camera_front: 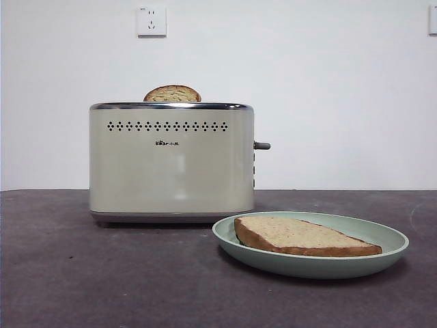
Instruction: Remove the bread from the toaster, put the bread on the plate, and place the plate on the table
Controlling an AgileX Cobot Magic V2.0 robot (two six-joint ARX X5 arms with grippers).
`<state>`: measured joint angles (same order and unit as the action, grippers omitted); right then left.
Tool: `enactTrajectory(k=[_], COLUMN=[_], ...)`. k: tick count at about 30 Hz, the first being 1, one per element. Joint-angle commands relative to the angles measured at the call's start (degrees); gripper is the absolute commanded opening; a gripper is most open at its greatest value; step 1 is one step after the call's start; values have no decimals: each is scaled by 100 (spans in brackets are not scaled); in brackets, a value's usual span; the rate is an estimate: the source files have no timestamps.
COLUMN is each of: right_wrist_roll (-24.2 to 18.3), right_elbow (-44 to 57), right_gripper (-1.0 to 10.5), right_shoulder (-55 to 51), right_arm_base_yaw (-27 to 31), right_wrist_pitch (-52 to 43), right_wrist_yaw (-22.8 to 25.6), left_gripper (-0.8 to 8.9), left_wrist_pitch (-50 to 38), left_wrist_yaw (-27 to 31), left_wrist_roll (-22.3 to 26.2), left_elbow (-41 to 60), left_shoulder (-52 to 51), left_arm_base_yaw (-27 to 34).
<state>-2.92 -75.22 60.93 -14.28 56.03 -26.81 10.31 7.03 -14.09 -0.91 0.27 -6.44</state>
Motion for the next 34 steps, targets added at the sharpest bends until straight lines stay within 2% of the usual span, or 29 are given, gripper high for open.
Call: enactTrajectory(k=[1, 17, 21, 23, 26, 29, 34], right_wrist_roll=[4, -15, -605, -741, -710, -511, -111], right_elbow=[4, 4, 4, 7, 103, 485, 2096], right_gripper=[1, 1, 1, 1, 1, 1, 1], right_shoulder=[-9, -9, 13, 87, 175, 114, -398], right_arm_base_yaw=[-2, -2, 0, 4, 50, 254, 538], right_wrist_pitch=[-24, -22, -74, -153, -645, -1574, -4083], right_wrist_yaw=[15, 17, 57, 245, 348, 313, 341], left_gripper=[-3, -3, -3, -3, -3, -3, -3], left_wrist_pitch=[-35, -35, -35, -35, -37, -35, -35], left_wrist_yaw=[22, 22, 22, 22, 22, 22, 22], left_wrist_roll=[79, 79, 79, 79, 79, 79, 79], left_elbow=[72, 72, 72, 72, 72, 72, 72], left_shoulder=[-4, -4, -4, -4, -4, -4, -4], left_arm_base_yaw=[17, 17, 17, 17, 17, 17, 17])
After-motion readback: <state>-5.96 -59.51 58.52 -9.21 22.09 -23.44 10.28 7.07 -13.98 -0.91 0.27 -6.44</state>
